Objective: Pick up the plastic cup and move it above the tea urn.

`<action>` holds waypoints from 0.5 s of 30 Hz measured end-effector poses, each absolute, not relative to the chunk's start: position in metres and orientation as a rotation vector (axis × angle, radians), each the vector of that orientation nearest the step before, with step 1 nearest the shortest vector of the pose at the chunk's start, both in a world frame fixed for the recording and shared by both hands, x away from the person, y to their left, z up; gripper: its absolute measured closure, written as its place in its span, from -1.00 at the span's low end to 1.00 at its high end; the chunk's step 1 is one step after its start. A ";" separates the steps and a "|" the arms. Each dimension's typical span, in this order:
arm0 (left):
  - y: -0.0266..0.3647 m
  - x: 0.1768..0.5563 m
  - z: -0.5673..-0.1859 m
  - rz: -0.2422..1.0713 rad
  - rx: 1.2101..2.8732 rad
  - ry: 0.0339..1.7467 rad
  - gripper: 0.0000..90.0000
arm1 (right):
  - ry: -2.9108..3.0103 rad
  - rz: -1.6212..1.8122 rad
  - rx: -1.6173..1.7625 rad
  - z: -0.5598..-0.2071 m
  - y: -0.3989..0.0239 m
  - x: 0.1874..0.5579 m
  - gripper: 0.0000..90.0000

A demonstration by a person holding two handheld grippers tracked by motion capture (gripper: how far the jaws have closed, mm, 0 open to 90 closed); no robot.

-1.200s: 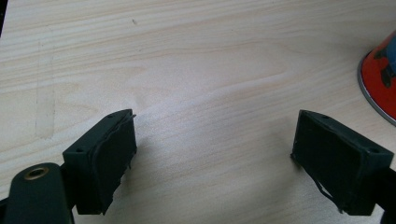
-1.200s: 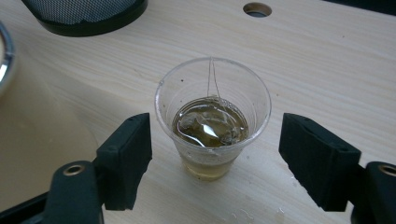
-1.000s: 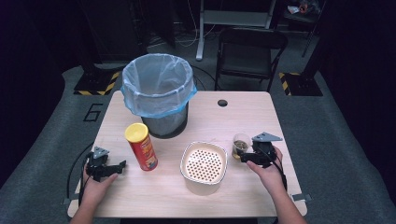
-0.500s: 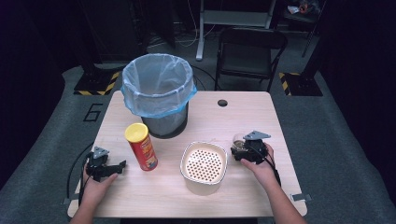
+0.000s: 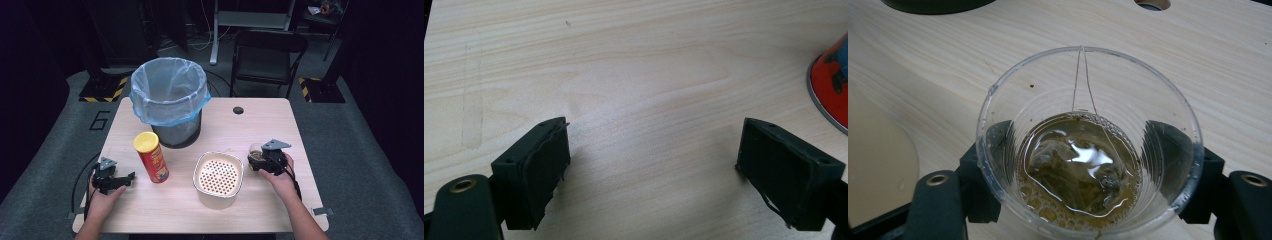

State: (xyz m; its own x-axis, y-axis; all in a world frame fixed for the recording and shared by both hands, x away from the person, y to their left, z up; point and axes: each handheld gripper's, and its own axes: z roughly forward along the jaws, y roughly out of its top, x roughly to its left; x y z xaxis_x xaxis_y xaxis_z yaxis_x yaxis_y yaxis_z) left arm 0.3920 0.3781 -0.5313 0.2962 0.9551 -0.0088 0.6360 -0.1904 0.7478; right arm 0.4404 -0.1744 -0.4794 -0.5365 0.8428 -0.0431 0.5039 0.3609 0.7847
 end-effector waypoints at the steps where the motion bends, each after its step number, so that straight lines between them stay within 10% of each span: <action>1: 0.378 0.392 -0.531 0.628 1.915 1.416 -0.71 | 2.177 1.037 1.182 -0.479 -0.173 0.440 -0.35; 15: 0.378 0.392 -0.531 0.627 1.915 1.417 -0.71 | 2.224 1.070 1.136 -0.479 -0.174 0.438 -0.25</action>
State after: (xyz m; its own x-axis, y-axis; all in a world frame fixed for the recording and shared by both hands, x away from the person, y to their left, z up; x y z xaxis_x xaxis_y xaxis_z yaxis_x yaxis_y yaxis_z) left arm 0.3921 0.3781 -0.5313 0.2962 0.9551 -0.0085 0.6356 -0.1904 0.7482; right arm 0.4381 -0.1739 -0.4789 -0.5769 0.8165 -0.0228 0.4917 0.3694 0.7885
